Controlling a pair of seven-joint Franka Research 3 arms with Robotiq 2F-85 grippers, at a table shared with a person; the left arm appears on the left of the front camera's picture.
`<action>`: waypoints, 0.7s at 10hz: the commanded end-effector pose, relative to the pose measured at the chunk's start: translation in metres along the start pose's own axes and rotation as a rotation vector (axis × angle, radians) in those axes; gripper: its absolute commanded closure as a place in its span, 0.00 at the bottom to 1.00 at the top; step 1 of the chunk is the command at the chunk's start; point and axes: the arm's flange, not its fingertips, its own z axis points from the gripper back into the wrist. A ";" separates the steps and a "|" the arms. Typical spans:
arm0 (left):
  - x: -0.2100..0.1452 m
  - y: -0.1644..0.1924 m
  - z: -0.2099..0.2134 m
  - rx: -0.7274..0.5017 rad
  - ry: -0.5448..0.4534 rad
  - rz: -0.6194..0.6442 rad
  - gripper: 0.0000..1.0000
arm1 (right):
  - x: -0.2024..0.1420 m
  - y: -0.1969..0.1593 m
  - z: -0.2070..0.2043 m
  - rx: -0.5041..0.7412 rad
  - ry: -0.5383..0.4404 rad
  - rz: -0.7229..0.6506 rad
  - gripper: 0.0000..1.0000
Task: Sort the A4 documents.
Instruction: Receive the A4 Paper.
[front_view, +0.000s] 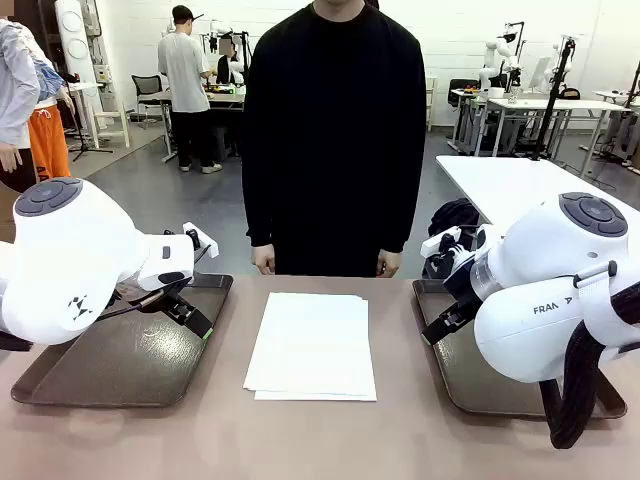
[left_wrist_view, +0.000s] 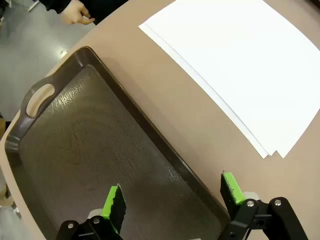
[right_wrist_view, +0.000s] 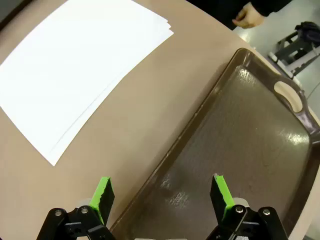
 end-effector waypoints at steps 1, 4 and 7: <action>0.000 0.000 0.000 0.000 0.000 0.000 0.00 | 0.000 0.000 0.000 0.000 0.000 0.000 0.00; 0.000 0.000 0.000 0.000 0.000 0.000 0.00 | 0.000 0.000 0.000 0.000 0.000 0.000 0.00; 0.000 0.000 0.000 0.000 0.000 0.000 0.00 | 0.000 0.000 0.000 0.000 0.000 0.000 0.00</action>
